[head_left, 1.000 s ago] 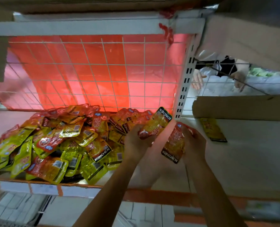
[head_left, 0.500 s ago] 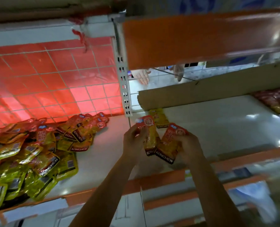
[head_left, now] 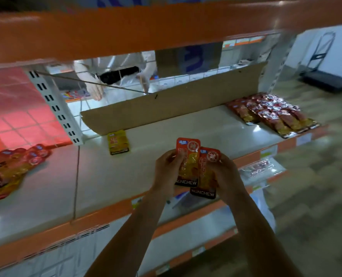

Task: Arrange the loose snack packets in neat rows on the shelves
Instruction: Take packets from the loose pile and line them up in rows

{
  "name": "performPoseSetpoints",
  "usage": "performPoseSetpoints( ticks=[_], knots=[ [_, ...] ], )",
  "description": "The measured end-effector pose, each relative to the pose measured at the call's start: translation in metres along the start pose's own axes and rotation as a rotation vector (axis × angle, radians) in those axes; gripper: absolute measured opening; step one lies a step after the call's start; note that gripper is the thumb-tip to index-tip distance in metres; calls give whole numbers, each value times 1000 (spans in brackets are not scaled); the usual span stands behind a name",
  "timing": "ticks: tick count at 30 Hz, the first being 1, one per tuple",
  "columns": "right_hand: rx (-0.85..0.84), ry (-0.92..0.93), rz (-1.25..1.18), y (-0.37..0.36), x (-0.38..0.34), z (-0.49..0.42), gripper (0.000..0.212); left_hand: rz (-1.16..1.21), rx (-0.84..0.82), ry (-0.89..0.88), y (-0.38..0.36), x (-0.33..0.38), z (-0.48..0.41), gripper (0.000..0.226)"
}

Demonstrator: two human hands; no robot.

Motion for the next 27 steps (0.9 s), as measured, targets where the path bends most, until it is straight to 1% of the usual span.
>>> performPoseSetpoints(
  ticks=[3,5,7,12,16,24,27],
  knots=[
    [66,14,12,47,-12,-3,34,60,-78,49,-46,-10,1,7],
    [126,21,19,74,-20,-4,35,52,-128,61,-72,-15,1,11],
    [180,22,8,96,-25,-6,37,17,-143,57,-92,-18,-2,13],
    [330,36,58,136,-32,-22,31,-56,-190,48,-132,-15,-25,18],
    [396,21,71,159,-35,-50,32,-87,-237,58,-161,-10,-56,14],
    [479,53,34,199,-43,-112,30,-211,-183,27,-199,-5,-124,4],
    [518,82,43,214,-45,-130,25,-221,-107,51,-203,-8,-145,12]
  ],
)
Point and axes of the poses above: each hand's wrist, its own z-axis away from the middle knuckle, its own y-axis out of the back of the hand, x = y × z, the point moved 8 cm from there along -z, towards the middle knuckle, and after that the axes turned 10 degrees about y, right-handed, at the moved point
